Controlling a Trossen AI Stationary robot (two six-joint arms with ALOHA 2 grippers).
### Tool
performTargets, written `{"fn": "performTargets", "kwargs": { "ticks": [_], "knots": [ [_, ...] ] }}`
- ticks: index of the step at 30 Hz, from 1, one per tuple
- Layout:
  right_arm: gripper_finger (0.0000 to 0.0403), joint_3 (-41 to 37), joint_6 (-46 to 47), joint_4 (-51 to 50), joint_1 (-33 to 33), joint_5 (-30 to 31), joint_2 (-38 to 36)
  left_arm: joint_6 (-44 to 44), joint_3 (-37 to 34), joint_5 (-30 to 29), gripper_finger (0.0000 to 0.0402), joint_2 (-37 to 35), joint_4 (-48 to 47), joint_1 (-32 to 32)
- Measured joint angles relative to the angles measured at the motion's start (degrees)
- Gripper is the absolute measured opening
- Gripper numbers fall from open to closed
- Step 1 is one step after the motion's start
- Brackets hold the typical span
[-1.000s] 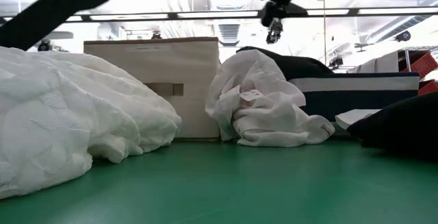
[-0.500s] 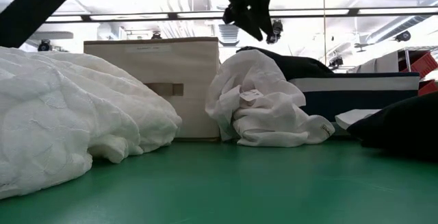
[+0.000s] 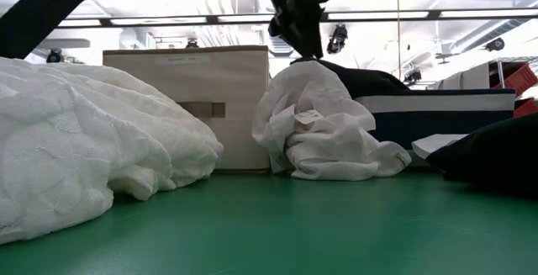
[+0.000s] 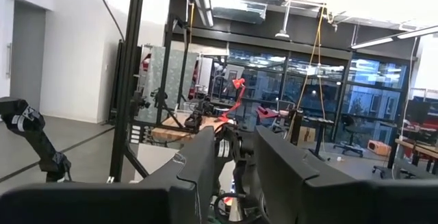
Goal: Sort clothes
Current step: Put the gray shorts into the blue laundry bin
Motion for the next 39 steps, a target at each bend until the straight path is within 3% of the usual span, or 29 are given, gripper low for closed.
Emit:
{"fn": "performTargets", "kwargs": {
  "ticks": [11,24,31,34,39],
  "knots": [
    [0.0087,0.0,0.1,0.0,0.0,0.0,0.0,0.0,0.0,0.0,0.0009,0.0,-0.2,0.3],
    [0.0101,0.0,0.7,0.0,0.0,0.0,0.0,-0.4,0.8,-0.1,0.0,-0.3,2.1,0.3],
    [0.0086,0.0,0.6,-0.5,0.0,0.0,0.0,-14.5,0.8,2.6,0.0,-2.2,-0.2,1.0],
    [0.0082,0.0,0.6,-0.6,0.0,0.0,0.0,-26.3,0.8,3.3,0.0002,-2.8,-0.4,0.9],
    [0.0086,0.0,0.6,-0.6,0.0,0.1,0.0,-38.8,0.8,3.3,0.0033,-3.6,-1.2,1.0]
  ]
}}
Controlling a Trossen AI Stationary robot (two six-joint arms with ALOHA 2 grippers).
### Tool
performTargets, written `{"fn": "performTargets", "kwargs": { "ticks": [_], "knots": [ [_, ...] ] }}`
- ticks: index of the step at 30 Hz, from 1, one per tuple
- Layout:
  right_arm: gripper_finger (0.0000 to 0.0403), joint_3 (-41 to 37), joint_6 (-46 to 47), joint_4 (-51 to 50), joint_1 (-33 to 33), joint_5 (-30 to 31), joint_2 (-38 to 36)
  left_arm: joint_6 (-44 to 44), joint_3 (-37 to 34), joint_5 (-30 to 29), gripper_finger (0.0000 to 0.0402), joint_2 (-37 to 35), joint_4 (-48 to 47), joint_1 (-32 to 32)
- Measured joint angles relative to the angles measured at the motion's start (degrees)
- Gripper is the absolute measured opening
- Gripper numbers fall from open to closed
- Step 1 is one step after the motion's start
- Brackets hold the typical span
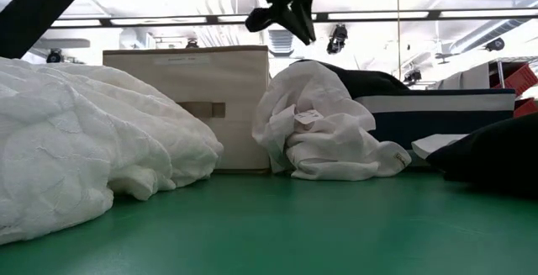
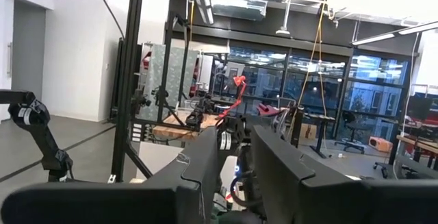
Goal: Sort clothes
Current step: Put the gray shorts into the blue laundry bin
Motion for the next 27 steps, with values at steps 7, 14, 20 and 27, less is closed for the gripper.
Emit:
{"fn": "performTargets", "kwargs": {
  "ticks": [7,14,20,27],
  "knots": [
    [0.0098,0.0,-0.1,0.0,0.0,0.0,0.0,-12.6,-0.1,-2.3,0.0119,0.6,0.0,0.0],
    [0.009,0.0,-0.7,0.1,0.0,0.0,0.0,-15.2,-0.2,-3.4,0.0198,2.0,0.0,0.0],
    [0.0081,0.0,-0.7,0.1,0.0,0.0,0.0,-16.9,-0.5,-3.4,0.0214,2.1,-2.4,0.0],
    [0.0084,0.0,-1.1,0.1,0.0,0.0,0.6,-15.7,-0.6,-3.6,0.0215,2.7,-2.3,0.1]
  ]
}}
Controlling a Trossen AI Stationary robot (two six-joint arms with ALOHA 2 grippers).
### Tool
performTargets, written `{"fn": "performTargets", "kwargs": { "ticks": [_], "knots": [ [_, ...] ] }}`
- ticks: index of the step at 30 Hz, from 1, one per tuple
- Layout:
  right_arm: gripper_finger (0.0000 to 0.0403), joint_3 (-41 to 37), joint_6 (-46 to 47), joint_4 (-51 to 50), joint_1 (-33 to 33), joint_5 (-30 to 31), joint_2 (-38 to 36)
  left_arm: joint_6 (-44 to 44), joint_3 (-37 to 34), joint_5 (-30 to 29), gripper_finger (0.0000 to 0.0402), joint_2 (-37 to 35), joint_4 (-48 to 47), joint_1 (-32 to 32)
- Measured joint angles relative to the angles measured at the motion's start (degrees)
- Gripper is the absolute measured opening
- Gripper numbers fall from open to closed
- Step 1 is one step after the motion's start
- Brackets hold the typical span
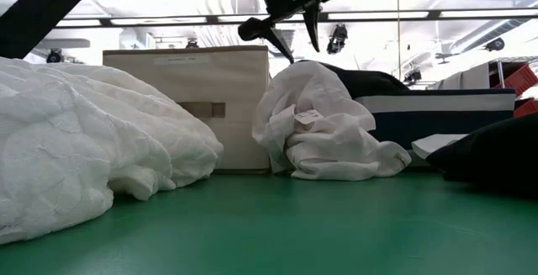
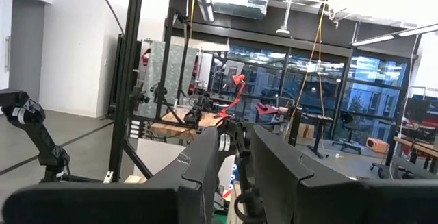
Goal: Sort clothes
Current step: Put the gray shorts into the blue laundry bin
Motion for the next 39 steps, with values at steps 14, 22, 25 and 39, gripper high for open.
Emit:
{"fn": "performTargets", "kwargs": {
  "ticks": [14,22,25,39],
  "knots": [
    [0.0093,0.0,0.4,0.0,0.0,0.0,0.9,6.1,0.6,1.2,0.0044,2.9,3.9,0.0],
    [0.0078,0.0,0.4,0.0,0.0,0.0,0.9,12.1,0.6,2.2,0.0002,2.6,18.6,-0.1],
    [0.0077,0.0,0.4,0.0,0.0,0.0,0.9,17.6,0.6,2.3,0.0001,2.4,26.2,0.1],
    [0.0086,0.0,0.0,0.0,0.0,0.0,0.9,45.2,0.6,5.5,0.0,8.5,52.9,3.6]
  ]
}}
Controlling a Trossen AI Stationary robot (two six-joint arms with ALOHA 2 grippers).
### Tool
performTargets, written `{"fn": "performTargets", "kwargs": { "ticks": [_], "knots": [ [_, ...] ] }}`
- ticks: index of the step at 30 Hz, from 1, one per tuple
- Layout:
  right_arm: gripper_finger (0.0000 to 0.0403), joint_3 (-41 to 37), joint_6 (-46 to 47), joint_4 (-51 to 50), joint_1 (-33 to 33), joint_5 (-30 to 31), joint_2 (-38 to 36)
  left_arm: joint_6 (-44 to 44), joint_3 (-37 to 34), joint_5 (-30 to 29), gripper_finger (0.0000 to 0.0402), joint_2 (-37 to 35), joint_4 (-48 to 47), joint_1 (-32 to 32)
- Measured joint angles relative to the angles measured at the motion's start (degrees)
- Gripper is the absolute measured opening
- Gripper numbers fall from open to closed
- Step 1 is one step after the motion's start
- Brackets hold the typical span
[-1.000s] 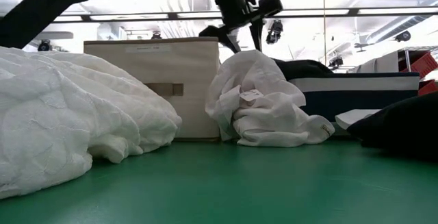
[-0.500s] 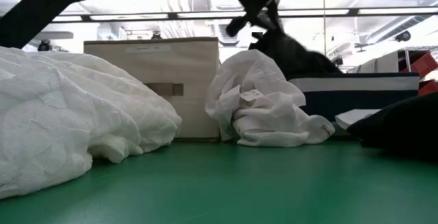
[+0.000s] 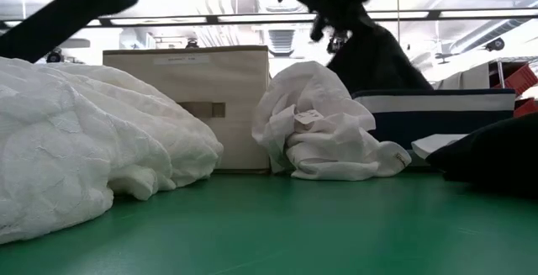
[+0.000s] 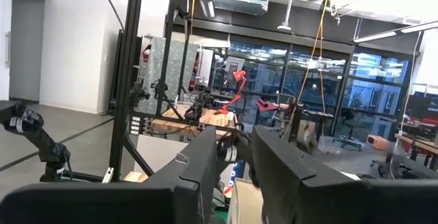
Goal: Sort clothes
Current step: Put the gray shorts into the blue laundry bin
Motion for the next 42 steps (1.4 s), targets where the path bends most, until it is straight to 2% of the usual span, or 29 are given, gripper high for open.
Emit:
{"fn": "performTargets", "kwargs": {
  "ticks": [3,13,17,20,23,32,36,42],
  "knots": [
    [0.008,0.0,0.0,0.0,0.0,0.0,0.0,1.6,0.0,7.1,0.0,2.3,0.0,0.0],
    [0.008,0.0,-1.0,0.0,0.0,3.0,0.0,-0.6,0.0,16.2,0.0,6.6,-2.0,-0.1],
    [0.0088,0.0,-1.1,0.0,0.0,3.2,0.0,-1.4,0.0,15.7,0.0,7.4,-6.8,-0.2],
    [0.0092,0.0,-1.0,0.0,0.0,3.9,0.0,-1.0,0.0,12.0,0.0,7.6,-11.5,-0.3],
    [0.0093,0.0,-1.0,0.0,0.0,4.6,0.0,-1.0,0.0,11.6,0.0,8.2,-14.6,-0.3],
    [0.0078,0.0,-0.9,0.0,0.0,4.5,0.0,-2.2,0.0,11.4,0.0003,9.0,-17.5,-0.4],
    [0.0079,0.0,-0.4,0.0,0.0,4.5,0.0,-4.6,0.0,12.0,0.0032,8.9,-18.6,-0.4],
    [0.0095,0.0,0.4,-0.1,0.0,4.5,0.0,-9.4,0.0,14.5,0.0106,7.5,-19.9,-0.7]
  ]
}}
